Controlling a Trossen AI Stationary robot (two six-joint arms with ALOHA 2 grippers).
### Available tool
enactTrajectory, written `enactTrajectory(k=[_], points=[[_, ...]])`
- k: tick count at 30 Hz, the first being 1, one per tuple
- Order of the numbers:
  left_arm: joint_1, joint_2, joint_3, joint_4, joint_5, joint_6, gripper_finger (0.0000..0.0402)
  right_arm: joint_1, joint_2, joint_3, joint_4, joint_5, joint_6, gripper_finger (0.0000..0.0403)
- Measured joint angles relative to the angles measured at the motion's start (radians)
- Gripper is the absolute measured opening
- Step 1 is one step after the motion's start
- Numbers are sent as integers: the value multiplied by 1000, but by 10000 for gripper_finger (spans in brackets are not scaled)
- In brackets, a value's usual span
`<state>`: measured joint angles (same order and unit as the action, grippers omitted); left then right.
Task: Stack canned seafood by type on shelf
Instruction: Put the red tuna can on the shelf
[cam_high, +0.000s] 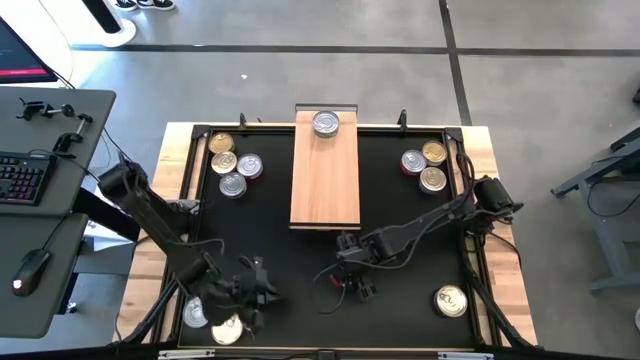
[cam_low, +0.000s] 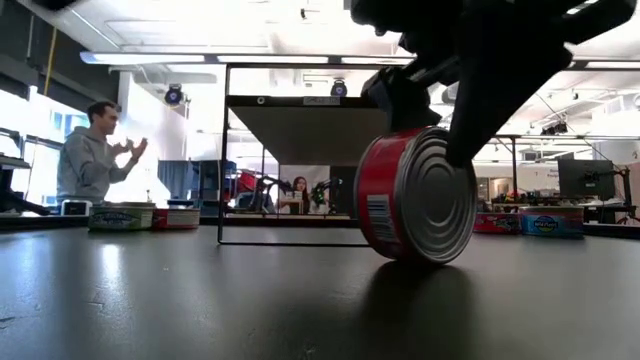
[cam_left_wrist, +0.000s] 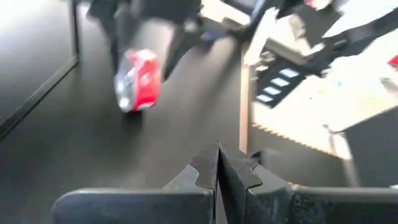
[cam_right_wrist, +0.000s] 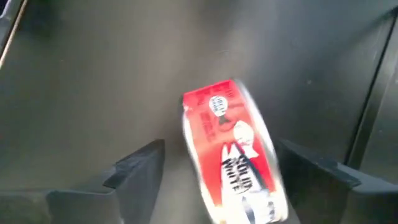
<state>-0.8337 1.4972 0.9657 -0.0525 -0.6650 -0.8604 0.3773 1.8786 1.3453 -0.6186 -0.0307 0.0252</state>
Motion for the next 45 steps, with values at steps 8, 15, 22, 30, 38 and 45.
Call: enactTrajectory(k=[8,15,22,30,38,45], points=[[5,-282,1,-43,-21,245,0,23,0,0,5,30,52,127],[5,-511,1,-109,-43,399,0,35,1,109,-3,-56,152,120],[-2,-669,1,-177,-43,571,0,41,-6,489,-105,91,116,120],[-2,-740,1,-327,-28,595,0,-129,-8,715,-313,455,-33,120],[-2,-719,1,-357,-26,558,0,-365,7,635,-356,619,-336,121],[-1,-686,1,-355,-72,503,0,-479,85,588,-341,645,-562,144]])
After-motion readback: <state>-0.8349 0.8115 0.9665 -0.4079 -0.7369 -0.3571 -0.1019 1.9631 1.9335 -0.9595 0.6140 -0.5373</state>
